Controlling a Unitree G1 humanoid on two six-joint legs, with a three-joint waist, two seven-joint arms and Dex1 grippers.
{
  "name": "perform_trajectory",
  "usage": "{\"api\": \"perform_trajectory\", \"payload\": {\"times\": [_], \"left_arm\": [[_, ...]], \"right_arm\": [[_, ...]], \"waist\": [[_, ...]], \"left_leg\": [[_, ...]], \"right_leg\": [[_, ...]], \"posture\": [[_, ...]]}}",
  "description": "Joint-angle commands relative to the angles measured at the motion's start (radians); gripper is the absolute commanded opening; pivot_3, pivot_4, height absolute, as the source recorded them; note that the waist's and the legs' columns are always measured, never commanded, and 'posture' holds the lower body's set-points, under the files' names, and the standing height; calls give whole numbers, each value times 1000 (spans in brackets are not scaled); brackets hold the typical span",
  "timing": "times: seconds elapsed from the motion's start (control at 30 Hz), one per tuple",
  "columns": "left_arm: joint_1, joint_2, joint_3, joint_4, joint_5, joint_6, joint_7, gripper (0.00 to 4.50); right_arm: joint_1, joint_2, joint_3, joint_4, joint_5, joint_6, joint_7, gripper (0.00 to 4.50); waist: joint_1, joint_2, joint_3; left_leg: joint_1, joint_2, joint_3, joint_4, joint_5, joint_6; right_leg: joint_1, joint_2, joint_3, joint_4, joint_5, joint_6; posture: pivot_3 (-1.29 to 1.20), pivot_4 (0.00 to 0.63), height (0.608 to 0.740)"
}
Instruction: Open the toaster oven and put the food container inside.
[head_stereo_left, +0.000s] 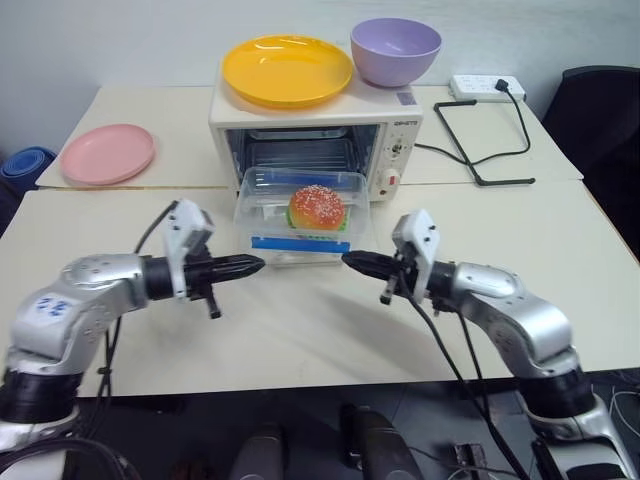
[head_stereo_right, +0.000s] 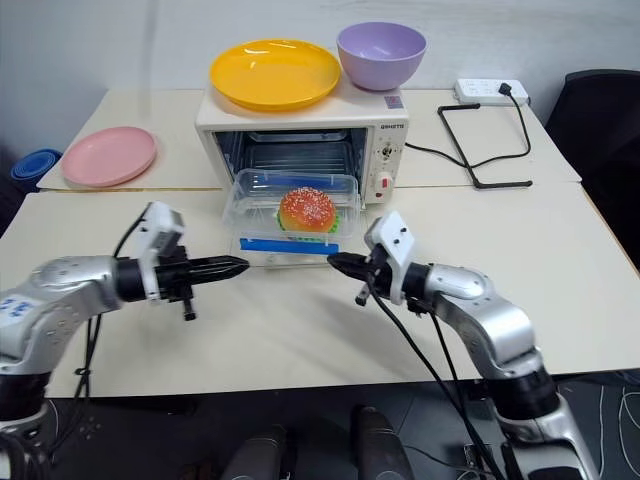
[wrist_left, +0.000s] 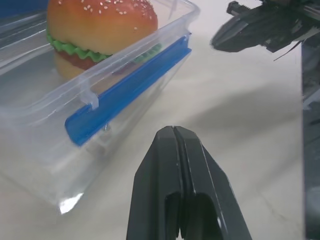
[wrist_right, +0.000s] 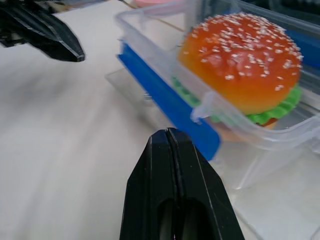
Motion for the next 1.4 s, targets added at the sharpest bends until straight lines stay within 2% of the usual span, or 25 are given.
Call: {"api": "perform_trajectory", "payload": {"times": [0.03, 0.13, 0.33, 0.4, 0.53, 0.6, 0.7, 0.77, 0.8, 0.93, 1.07, 1.13, 1.2, 1.23, 1.3, 1.4], "left_arm": [[-77, -70, -25, 101, 103, -97, 56, 0], [-145, -131, -46, 201, 167, -154, 74, 0], [-391, -313, 9, 550, 298, -317, 304, 0], [-434, -344, 21, 609, 313, -348, 321, 0], [-446, -347, 26, 607, 315, -349, 289, 0], [-416, -315, 42, 529, 281, -293, 240, 0], [-320, -205, 94, 334, 182, -163, 124, 0], [-246, -105, 142, 229, 126, -98, 50, 392], [-209, -52, 173, 182, 96, -66, 12, 539], [-111, 123, 310, 60, -34, 55, -101, 1761], [-60, 227, 412, 14, -124, 135, -167, 3012], [-20, 279, 453, -2, -139, 134, -220, 3624], [30, 344, 502, -32, -150, 135, -280, 4256], [47, 363, 526, -44, -162, 141, -293, 4467], [69, 373, 550, -58, -166, 140, -292, 4467], [109, 378, 574, -72, -153, 127, -291, 4467]], "right_arm": [[-67, 43, -2, 92, -73, -80, -27, 12], [-141, 94, -11, 206, -123, -126, -64, 12], [-354, 230, -69, 547, -203, -284, -193, 12], [-413, 258, -95, 655, -221, -340, -227, 12], [-453, 271, -124, 722, -222, -379, -215, 12], [-427, 260, -140, 648, -190, -340, -175, 12], [-324, 201, -157, 402, -95, -203, -82, 12], [-233, 141, -173, 213, -16, -80, -40, 0], [-183, 104, -180, 121, 24, -17, -18, 0], [11, -63, -198, -153, 143, 160, 63, 0], [135, -149, -218, -271, 206, 239, 86, 0], [181, -139, -210, -276, 190, 246, 48, 0], [214, -92, -184, -238, 131, 229, -35, 0], [223, -68, -179, -224, 123, 226, -58, 0], [235, -49, -161, -211, 101, 204, -64, 0], [235, -17, -127, -159, 57, 159, -70, 0]], "waist": [[-1, 0, 0], [-4, 0, 0], [-2, 0, 0], [-3, 0, 0], [-6, 0, 0], [-6, 0, 0], [-11, 0, 0], [-10, 1, 0], [-11, 1, 0], [-4, 0, 0], [-3, 0, 0], [-6, 1, 1], [-11, -1, 0], [-10, -1, 0], [-8, 0, 0], [-6, 0, 0]], "left_leg": [[-1, 0, 0, 0, 0, 0], [-1, 0, 1, 0, 0, 0], [-2, 0, 2, 1, 0, 0], [-2, 0, 2, 2, 0, 0], [-3, 1, 5, 0, -1, 0], [-8, 1, 7, -1, -1, 0], [-17, 1, 10, 1, 1, -3], [-26, 1, 12, 3, 1, -5], [-27, 2, 12, 3, 1, -5], [-27, 2, 10, 3, -2, 0], [-11, 1, 11, 3, -2, 1], [4, 2, 10, 2, -3, 2], [12, 5, 12, 0, -3, 2], [14, 6, 12, -1, -3, 2], [14, 6, 13, -2, -3, 2], [13, 3, 14, -3, -4, 2]], "right_leg": [[-1, 0, 0, 0, 0, 0], [-1, 0, -1, 1, 1, 1], [-3, 0, -3, 2, 2, 1], [-3, -1, -4, 3, 3, 2], [-5, -1, -2, 3, 3, 3], [-10, -1, -1, 3, 3, 3], [-23, -1, 1, 7, 3, 3], [-35, -3, 2, 14, 3, 3], [-36, -3, 2, 13, 2, 3], [-34, -2, 2, 12, 1, 1], [-18, -2, -1, 8, 1, 0], [0, 0, -1, -1, -1, -2], [8, 3, -1, -6, -6, -12], [10, 4, -1, -6, -7, -13], [9, 4, -1, -6, -7, -14], [3, 2, 0, 3, -3, -3]], "posture": [[0, 150, 740], [0, 150, 740], [0, 150, 740], [0, 150, 740], [0, 150, 740], [0, 150, 740], [0, 150, 740], [0, 150, 740], [0, 150, 740], [0, 150, 740], [0, 150, 740], [0, 150, 740], [0, 150, 740], [0, 150, 740], [0, 150, 740], [0, 150, 740]]}}
